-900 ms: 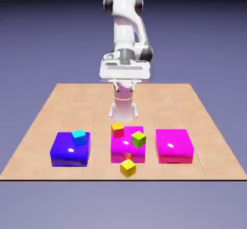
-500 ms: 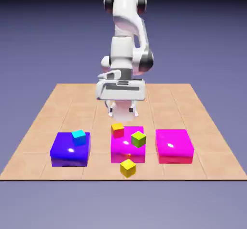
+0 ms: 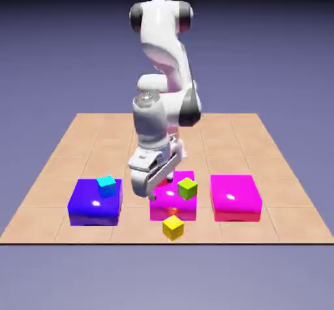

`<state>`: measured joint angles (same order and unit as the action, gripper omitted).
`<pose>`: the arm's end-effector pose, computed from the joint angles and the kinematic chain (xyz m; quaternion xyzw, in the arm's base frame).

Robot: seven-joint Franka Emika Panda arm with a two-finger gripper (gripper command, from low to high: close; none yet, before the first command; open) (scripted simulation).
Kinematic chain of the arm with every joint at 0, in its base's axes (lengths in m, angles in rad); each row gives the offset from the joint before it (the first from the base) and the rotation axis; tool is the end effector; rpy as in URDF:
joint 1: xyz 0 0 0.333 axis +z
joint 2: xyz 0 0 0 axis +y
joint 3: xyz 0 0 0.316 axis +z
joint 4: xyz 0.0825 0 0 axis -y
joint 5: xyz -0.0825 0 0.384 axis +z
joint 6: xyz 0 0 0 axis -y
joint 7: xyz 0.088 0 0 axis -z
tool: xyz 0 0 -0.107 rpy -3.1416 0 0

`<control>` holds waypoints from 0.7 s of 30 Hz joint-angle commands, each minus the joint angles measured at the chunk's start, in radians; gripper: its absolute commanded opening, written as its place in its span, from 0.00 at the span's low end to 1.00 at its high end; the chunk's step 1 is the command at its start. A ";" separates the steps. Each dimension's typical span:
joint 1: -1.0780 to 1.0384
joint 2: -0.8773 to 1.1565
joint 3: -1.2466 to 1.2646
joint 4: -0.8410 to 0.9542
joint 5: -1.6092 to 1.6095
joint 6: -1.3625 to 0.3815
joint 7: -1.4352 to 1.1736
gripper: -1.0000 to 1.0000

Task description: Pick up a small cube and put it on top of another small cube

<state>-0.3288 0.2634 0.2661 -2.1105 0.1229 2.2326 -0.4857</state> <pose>0.5597 -0.0330 0.2848 -0.9805 -0.1666 0.0428 0.0954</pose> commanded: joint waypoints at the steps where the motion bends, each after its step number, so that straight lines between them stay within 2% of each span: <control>1: -0.012 0.030 0.009 0.025 0.004 -0.029 -0.044 0.50; 21: -0.254 0.621 0.198 0.521 0.092 -0.599 -0.913 0.50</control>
<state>-0.5825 0.8840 0.4643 -1.5897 0.2144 1.6338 -1.3989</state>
